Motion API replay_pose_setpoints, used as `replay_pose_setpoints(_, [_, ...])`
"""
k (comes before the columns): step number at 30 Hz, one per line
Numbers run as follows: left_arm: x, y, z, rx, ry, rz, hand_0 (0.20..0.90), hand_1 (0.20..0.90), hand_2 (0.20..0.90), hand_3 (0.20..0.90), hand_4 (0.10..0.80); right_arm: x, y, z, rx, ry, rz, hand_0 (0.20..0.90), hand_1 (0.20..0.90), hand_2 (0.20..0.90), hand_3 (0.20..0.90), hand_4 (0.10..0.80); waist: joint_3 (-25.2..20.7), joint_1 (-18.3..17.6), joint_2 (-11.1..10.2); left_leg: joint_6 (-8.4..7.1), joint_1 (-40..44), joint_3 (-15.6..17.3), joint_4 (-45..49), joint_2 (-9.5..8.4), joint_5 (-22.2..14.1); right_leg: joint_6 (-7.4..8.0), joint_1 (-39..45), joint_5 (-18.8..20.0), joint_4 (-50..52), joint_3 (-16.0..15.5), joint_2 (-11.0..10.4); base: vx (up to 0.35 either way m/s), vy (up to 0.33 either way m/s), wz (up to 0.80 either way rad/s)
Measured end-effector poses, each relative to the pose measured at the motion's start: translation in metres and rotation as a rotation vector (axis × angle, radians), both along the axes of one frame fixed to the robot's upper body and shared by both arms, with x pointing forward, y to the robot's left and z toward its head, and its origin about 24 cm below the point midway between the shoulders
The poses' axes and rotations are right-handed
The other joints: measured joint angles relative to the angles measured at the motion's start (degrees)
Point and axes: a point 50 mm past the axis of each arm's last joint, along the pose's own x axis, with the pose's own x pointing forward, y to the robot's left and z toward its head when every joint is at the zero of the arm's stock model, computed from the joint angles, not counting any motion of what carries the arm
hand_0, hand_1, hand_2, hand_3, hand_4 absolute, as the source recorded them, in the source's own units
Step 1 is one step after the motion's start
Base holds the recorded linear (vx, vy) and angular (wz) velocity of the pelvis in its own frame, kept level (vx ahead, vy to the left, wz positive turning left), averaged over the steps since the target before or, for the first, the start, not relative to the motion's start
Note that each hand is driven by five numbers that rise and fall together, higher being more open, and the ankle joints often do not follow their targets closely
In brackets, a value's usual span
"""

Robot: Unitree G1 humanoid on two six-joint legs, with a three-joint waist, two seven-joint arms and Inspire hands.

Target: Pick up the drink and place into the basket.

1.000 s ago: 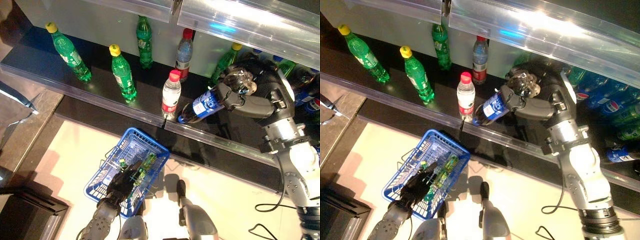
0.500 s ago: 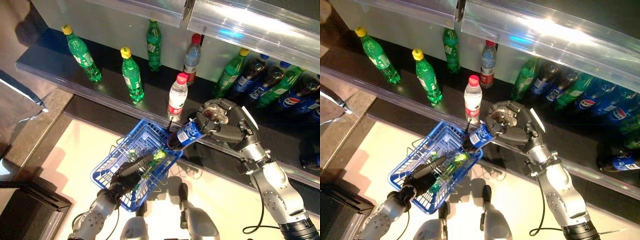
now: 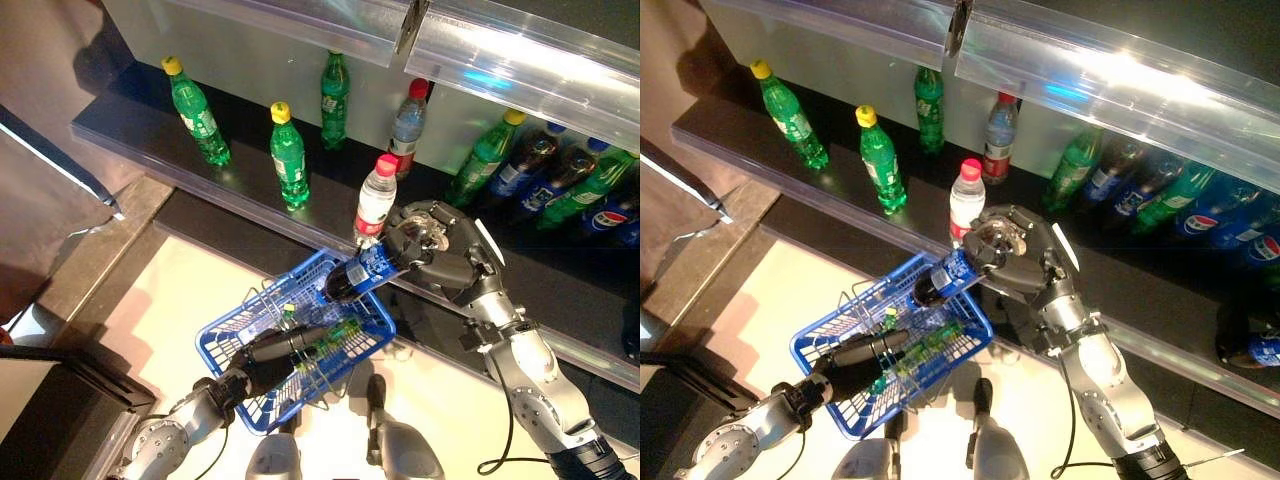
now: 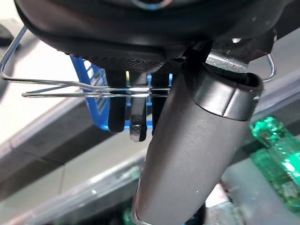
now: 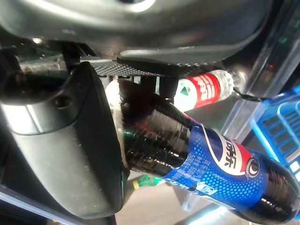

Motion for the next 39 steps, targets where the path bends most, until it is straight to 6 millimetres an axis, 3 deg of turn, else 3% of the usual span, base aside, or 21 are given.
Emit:
replay_pose_setpoints(4, [-0.002, 0.000, -0.001, -0.002, -0.003, -0.032, 0.300, 0.300, 0.300, 0.200, 0.100, 0.001, 0.002, -0.010, 0.000, 0.045, 0.007, 0.300, 0.300, 0.300, 0.200, 0.100, -0.1, 0.0, 0.1, 0.07, 0.0, 0.0, 0.0, -0.08, 0.1, 0.02, 0.1, 0.0, 0.0, -0.2, -0.1, 0.006, 0.005, 0.01])
replay_pose_setpoints(14, [-0.006, -0.008, 0.000, -0.044, -0.057, -0.142, 0.300, 0.300, 0.300, 0.200, 0.100, -0.008, 0.011, -0.069, -0.045, 0.288, 0.001, 0.300, 0.300, 0.300, 0.200, 0.100, -0.8, 0.1, 1.4, 0.12, -0.5, -0.6, 0.0, -0.18, 0.1, 0.13, -0.1, -0.2, 0.0, -0.7, -0.3, 0.001, 0.012, 0.02])
replay_pose_setpoints(18, [-0.007, -0.011, 0.000, -0.045, -0.071, -0.162, 0.300, 0.300, 0.300, 0.200, 0.100, -0.009, 0.012, -0.074, -0.031, 0.302, -0.033, 0.300, 0.300, 0.300, 0.200, 0.100, -1.0, -0.2, 1.8, 0.25, -1.0, -0.7, 0.0, -0.37, 0.2, 0.21, -0.4, -0.2, 0.0, -0.7, -0.5, 0.004, 0.041, 0.03])
replay_pose_setpoints(26, [-0.006, -0.028, -0.001, -0.084, -0.091, -0.202, 0.300, 0.300, 0.300, 0.200, 0.100, -0.009, 0.019, -0.100, 0.078, 0.342, -0.124, 0.300, 0.300, 0.300, 0.200, 0.100, -1.4, 0.0, 2.3, 0.49, -1.7, -1.5, 0.0, -0.65, 0.3, 0.52, -0.8, -0.3, 0.0, -0.9, -1.1, -0.014, 0.024, 0.04])
replay_pose_setpoints(30, [-0.002, -0.044, 0.003, -0.144, -0.108, -0.242, 0.300, 0.300, 0.300, 0.200, 0.100, -0.010, 0.032, -0.120, 0.089, 0.406, -0.124, 0.300, 0.300, 0.300, 0.200, 0.100, -1.5, 0.7, 2.5, 0.68, -2.5, -1.6, 0.1, -0.92, 0.5, 0.64, -1.5, -0.3, 0.0, -1.0, -1.4, -0.086, 0.013, 0.02])
replay_pose_setpoints(39, [0.006, -0.065, 0.010, -0.223, -0.160, -0.259, 0.300, 0.300, 0.300, 0.200, 0.100, 0.005, 0.052, -0.120, 0.143, 0.400, -0.140, 0.300, 0.300, 0.300, 0.200, 0.100, -1.6, 0.7, 2.9, 1.27, -6.2, -1.9, 1.0, -2.13, 0.9, 1.19, -4.7, 0.5, 0.1, -1.0, -2.6, -0.083, 0.036, 0.02])
